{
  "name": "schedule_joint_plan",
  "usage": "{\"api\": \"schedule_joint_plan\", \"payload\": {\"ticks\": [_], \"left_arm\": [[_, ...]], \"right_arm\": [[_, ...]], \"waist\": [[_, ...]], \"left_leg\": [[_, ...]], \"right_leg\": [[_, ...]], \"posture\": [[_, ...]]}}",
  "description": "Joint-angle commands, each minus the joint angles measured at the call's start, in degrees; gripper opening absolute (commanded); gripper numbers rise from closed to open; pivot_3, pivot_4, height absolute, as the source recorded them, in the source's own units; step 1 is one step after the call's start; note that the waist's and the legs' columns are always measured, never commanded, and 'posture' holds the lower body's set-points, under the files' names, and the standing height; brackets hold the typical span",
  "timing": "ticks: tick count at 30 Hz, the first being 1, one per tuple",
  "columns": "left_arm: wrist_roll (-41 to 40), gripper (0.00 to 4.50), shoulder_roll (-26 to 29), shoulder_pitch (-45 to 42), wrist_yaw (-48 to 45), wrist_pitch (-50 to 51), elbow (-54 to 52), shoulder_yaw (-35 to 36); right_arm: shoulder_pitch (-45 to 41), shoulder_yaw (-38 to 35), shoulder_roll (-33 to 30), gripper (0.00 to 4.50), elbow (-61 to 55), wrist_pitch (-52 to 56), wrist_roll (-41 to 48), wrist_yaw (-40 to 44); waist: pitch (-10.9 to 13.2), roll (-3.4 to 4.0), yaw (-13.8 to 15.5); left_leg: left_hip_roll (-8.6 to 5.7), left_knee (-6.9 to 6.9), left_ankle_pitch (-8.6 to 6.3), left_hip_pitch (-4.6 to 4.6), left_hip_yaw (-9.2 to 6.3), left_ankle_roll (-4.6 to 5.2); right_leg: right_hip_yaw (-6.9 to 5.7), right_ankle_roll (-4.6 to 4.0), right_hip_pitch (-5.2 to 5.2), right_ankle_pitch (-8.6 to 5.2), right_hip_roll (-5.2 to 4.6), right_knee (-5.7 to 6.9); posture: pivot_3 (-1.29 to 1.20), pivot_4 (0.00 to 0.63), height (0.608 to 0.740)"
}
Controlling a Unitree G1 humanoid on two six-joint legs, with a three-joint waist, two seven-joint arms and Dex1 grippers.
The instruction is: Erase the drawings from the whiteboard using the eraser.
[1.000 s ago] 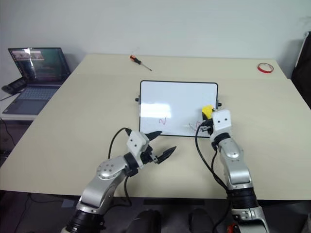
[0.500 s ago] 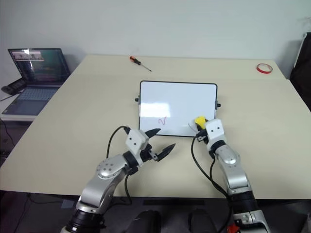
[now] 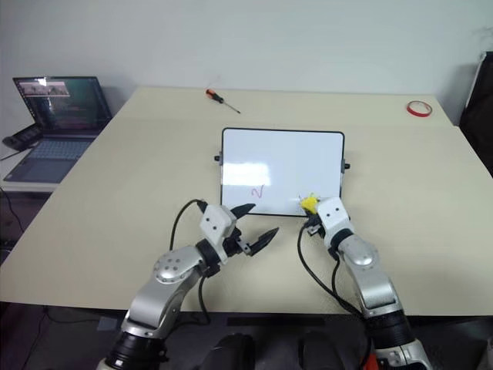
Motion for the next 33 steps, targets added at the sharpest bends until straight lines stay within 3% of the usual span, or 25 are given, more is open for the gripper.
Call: {"api": "schedule_joint_plan", "payload": {"ticks": [1,9,19,28,33], "left_arm": [[-0.15,4.5,-0.32,-0.88,0.01,-1.02,-1.52,-0.33],[-0.15,4.5,-0.21,-0.81,-0.01,-1.05,-1.6,-0.21],[-0.12,4.5,0.15,0.93,0.55,-0.31,-3.53,-0.1],[0.0,4.5,-0.24,0.88,0.68,-0.16,-3.52,-0.65],[-0.13,4.5,-0.65,0.22,0.38,-0.5,-2.6,-0.85]], "right_arm": [[-3.35,-2.65,0.6,1.26,2.5,-2.64,-1.69,-4.55],[-6.03,-0.87,2.47,1.26,5.1,-4.87,-2.13,-4.17],[2.15,3.42,-1.0,1.26,-0.97,1.33,-1.96,4.94],[-0.09,1.56,-2.55,1.26,0.3,2.94,-4.83,2.06],[-3.09,0.91,-0.06,1.26,1.66,-0.94,-3.57,-0.46]], "waist": [[0.0,0.0,0.03],[0.0,0.0,-0.05],[0.0,0.0,0.0],[0.0,0.0,0.07],[0.0,-0.01,0.09]], "left_leg": [[0.0,0.01,0.0,0.0,-0.01,0.0],[0.0,-0.03,0.0,-0.05,0.03,0.0],[-0.01,-0.02,-0.01,-0.03,0.0,0.0],[-0.01,0.03,0.0,-0.02,-0.04,0.0],[-0.01,0.05,0.0,-0.02,-0.03,0.0]], "right_leg": [[-0.01,0.0,0.0,0.0,0.0,0.0],[0.02,0.0,-0.06,0.0,0.0,-0.01],[0.0,0.0,-0.02,0.0,-0.02,-0.01],[-0.03,0.0,0.01,0.0,-0.02,-0.01],[-0.03,0.01,0.02,0.0,-0.01,-0.01]], "posture": [[0.0,0.15,0.74],[0.0,0.15,0.74],[0.0,0.15,0.74],[0.0,0.15,0.74],[0.0,0.15,0.74]]}}
